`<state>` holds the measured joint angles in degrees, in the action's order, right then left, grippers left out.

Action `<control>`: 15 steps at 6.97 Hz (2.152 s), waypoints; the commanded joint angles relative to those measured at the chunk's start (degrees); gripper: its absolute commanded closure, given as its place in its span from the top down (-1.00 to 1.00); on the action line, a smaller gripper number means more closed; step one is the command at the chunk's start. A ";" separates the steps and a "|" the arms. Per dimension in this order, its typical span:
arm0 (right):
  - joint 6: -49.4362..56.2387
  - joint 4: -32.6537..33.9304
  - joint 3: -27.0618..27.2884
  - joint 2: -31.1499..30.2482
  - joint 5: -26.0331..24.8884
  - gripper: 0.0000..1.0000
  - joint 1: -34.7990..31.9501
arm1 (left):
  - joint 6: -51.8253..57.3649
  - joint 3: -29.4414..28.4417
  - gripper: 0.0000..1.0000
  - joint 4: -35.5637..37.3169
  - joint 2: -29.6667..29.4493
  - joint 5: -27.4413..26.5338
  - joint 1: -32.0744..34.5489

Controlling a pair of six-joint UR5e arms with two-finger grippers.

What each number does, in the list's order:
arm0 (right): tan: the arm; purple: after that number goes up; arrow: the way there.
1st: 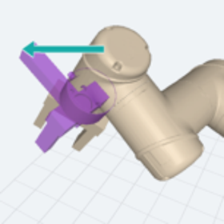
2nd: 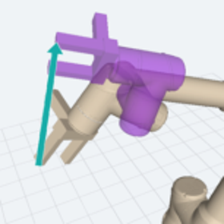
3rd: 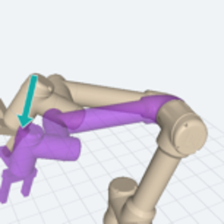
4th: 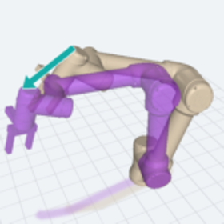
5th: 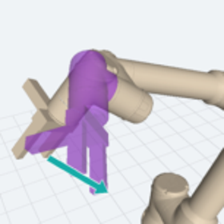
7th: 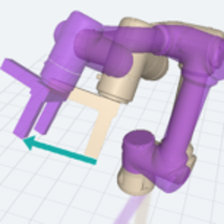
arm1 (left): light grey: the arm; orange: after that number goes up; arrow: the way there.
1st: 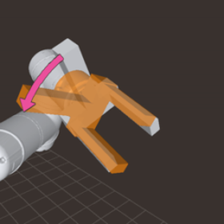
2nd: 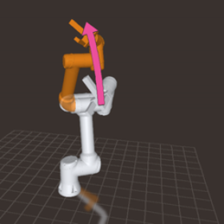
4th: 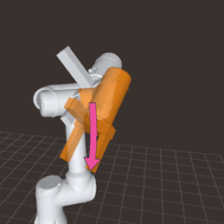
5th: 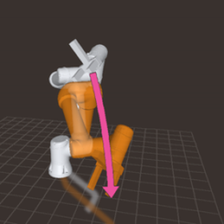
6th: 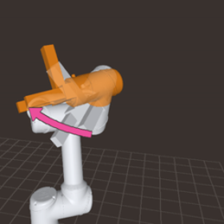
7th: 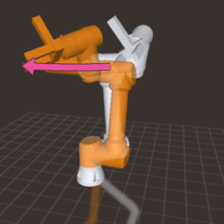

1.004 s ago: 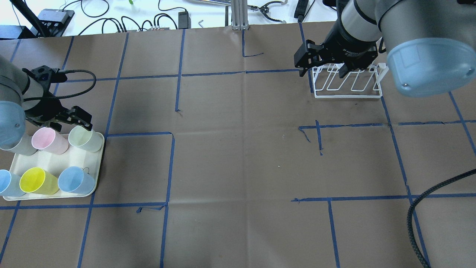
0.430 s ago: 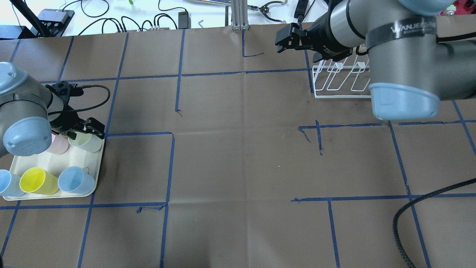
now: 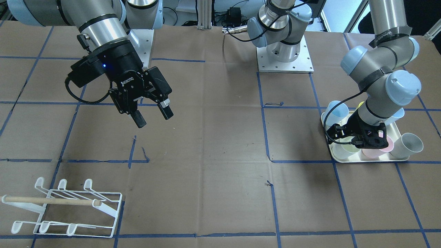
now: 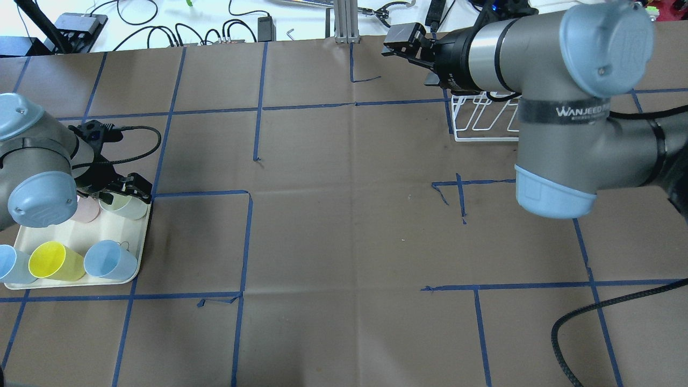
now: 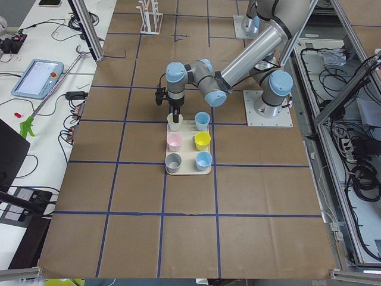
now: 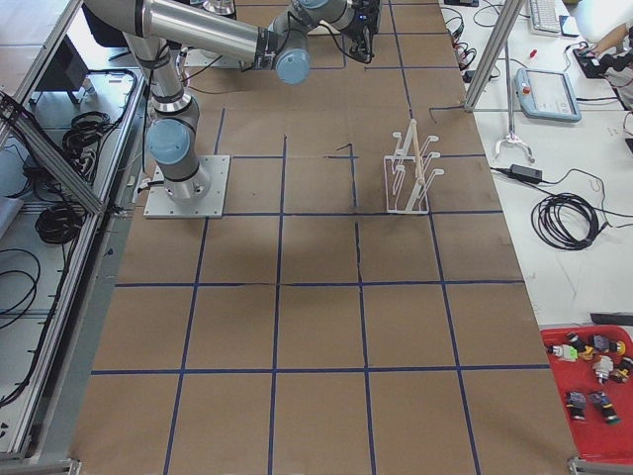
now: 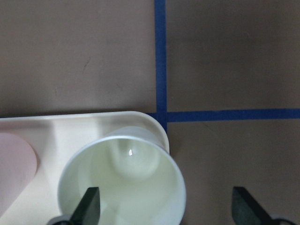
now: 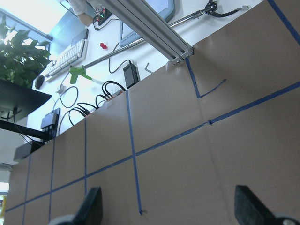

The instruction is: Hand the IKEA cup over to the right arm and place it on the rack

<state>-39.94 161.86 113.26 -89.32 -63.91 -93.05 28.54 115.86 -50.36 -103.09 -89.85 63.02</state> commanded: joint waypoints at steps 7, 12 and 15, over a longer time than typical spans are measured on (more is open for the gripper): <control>-47.34 51.76 13.75 9.40 2.57 1.00 -5.90 | 0.28 -10.95 -1.00 -14.95 6.22 0.46 1.48; -51.29 59.53 17.86 9.61 -3.15 1.00 -7.68 | -10.43 -32.54 -1.00 -32.09 3.24 3.94 21.50; -50.68 59.10 18.40 9.60 -5.35 1.00 -7.68 | -5.99 -28.61 -1.00 -19.24 5.78 24.29 23.37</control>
<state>-90.84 221.10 131.42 -79.70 -68.98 -100.69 19.97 85.00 -76.67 -98.39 -74.24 85.70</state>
